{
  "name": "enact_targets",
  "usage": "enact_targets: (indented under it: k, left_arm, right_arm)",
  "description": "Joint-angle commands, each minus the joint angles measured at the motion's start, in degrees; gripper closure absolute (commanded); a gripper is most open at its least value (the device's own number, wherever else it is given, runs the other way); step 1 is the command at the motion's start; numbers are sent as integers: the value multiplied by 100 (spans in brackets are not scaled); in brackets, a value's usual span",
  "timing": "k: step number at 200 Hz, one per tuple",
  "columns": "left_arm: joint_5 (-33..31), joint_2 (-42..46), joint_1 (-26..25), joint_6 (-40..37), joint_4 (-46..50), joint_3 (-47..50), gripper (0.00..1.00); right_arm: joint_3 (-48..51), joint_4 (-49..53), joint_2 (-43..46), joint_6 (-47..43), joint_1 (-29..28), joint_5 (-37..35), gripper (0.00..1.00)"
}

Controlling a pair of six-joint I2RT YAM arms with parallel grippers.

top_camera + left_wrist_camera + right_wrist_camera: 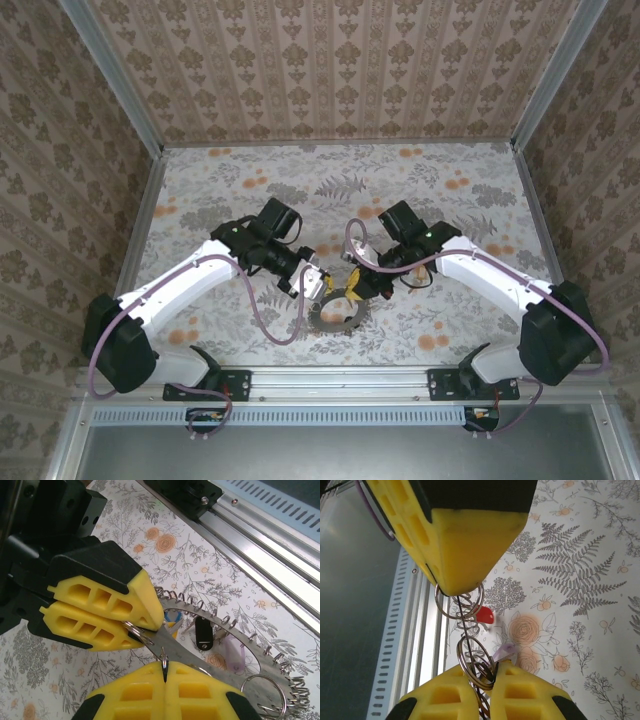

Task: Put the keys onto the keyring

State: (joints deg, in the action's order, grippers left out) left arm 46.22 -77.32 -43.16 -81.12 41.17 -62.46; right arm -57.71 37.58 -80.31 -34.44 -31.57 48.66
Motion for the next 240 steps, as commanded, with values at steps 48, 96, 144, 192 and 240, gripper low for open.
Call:
enact_targets:
  k: [48,96,144,192,240]
  left_arm:
    - [427,36,-147,-451,587,-123,100]
    - [-32,-150,-255,-692,787,-127,100]
    - [71,-31,-288,-745,834,-218,100]
    - [-554,-157,-414,-775,1019,-275,100]
    - [-1283,-177,-447,-355,449,-107,100]
  right_arm:
    - [-198,-67,29,-461,81,317,100]
    - [-274,-17,258,-362,81,195,100]
    - [-355,125,104,-371,118,35,100]
    - [-451,299,197,-428,59,82,100]
    - [-451,360,301,-132,-39,-38,100]
